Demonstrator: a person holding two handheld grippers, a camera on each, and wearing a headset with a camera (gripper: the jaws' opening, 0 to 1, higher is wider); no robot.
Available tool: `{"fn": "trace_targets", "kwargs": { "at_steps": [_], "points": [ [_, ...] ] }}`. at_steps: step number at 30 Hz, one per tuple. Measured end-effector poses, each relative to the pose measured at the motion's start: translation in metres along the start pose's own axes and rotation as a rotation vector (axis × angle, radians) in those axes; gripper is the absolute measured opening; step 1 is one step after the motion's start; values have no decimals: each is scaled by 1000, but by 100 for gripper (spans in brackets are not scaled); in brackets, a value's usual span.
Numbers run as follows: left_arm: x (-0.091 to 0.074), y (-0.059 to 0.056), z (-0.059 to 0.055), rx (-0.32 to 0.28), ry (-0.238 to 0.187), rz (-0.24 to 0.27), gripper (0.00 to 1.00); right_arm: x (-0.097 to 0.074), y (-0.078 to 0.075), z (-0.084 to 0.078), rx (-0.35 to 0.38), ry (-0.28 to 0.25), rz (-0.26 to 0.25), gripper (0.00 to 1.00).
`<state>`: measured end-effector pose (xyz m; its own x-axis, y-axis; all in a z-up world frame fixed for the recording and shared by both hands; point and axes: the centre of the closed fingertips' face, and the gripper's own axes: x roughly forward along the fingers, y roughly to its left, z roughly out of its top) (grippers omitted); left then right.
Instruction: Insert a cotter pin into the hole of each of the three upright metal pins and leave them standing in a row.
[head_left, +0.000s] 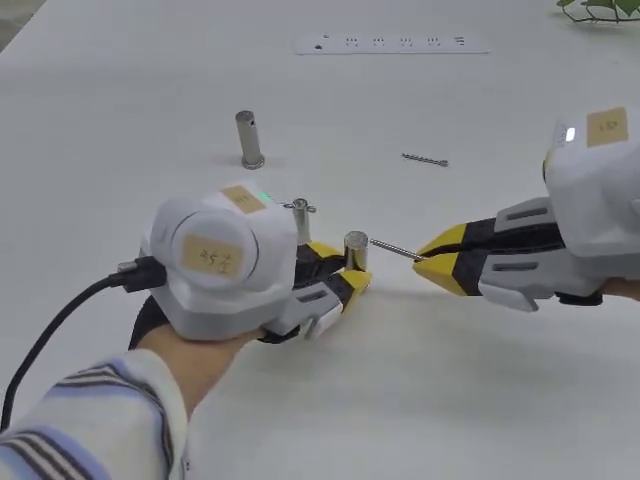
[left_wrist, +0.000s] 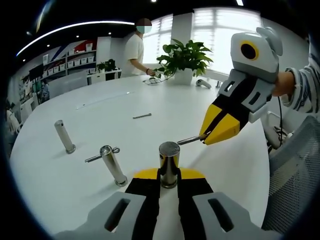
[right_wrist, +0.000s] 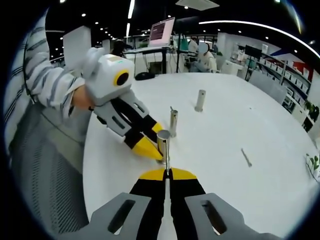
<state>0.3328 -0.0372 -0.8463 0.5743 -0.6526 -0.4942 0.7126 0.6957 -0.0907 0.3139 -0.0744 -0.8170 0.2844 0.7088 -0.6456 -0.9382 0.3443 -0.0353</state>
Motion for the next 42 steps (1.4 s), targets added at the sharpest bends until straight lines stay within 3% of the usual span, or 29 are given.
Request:
{"fn": "trace_targets", "kwargs": {
  "at_steps": [36,38,42],
  "points": [
    [-2,0,0,39,20,18,10,9,1,2,-33,28,32,2],
    [-1,-2,0,75,25,12,10,10,3,7,-38,14,40,2],
    [7,-16,2,68,22,-16,10,19,7,16,-69,17,46,2]
  ]
}}
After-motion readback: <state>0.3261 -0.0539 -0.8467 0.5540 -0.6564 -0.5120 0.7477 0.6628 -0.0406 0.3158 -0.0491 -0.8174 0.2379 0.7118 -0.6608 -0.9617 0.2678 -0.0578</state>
